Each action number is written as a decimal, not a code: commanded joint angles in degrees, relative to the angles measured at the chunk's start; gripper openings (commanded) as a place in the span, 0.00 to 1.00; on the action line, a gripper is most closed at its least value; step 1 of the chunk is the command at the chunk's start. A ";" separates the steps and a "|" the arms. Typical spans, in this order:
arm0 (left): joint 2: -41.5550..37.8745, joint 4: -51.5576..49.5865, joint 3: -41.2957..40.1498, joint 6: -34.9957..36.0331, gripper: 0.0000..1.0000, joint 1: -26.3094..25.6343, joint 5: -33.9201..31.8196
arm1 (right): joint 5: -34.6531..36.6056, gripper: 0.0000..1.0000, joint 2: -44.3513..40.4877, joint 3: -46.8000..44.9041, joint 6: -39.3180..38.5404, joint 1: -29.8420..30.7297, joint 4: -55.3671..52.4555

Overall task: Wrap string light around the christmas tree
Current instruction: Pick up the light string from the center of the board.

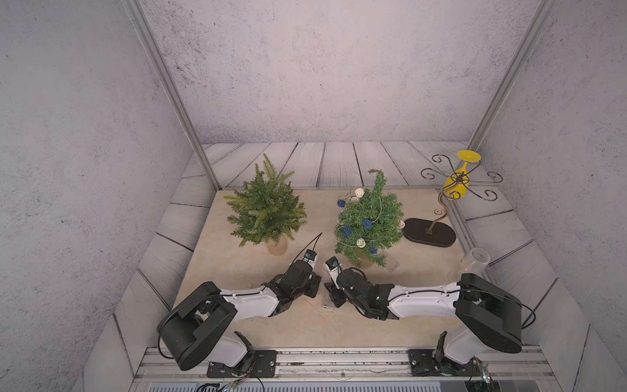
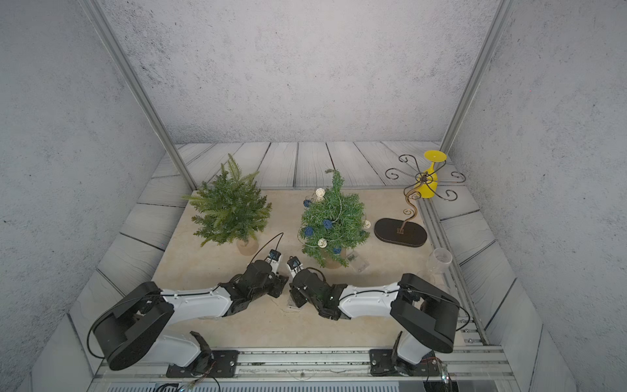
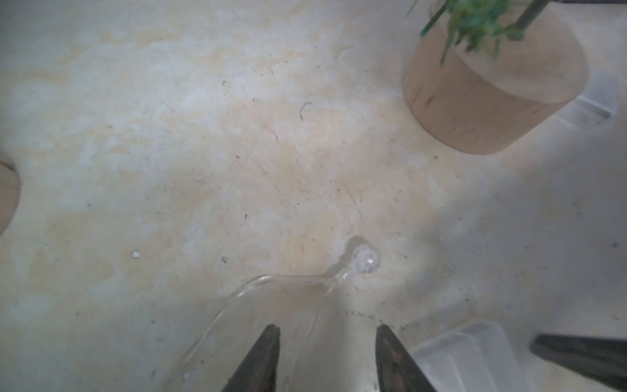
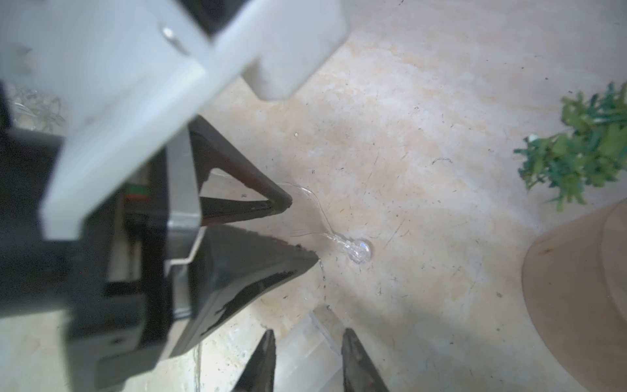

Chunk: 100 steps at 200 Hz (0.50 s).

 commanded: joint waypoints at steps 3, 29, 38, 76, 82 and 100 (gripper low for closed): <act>1.33 0.81 1.41 1.50 0.45 -0.06 -2.40 | -1.38 0.34 -4.23 -1.71 0.32 0.26 0.98; 3.06 2.00 2.23 2.23 0.42 -0.13 1.09 | -0.33 0.34 -5.71 -2.73 0.27 0.22 1.24; 4.39 1.68 3.00 2.33 0.42 -0.13 0.64 | -0.34 0.34 -6.00 -2.83 0.24 0.22 1.28; 9.30 1.90 5.08 2.05 0.31 -0.25 -0.66 | -1.20 0.34 -6.57 -3.58 0.32 0.27 2.16; 9.72 1.77 5.18 2.02 0.29 -0.26 -1.01 | -1.15 0.34 -6.66 -3.75 0.28 0.26 2.19; 9.73 1.62 5.12 1.80 0.10 -0.33 -1.46 | -1.09 0.34 -7.24 -4.16 0.24 0.25 2.55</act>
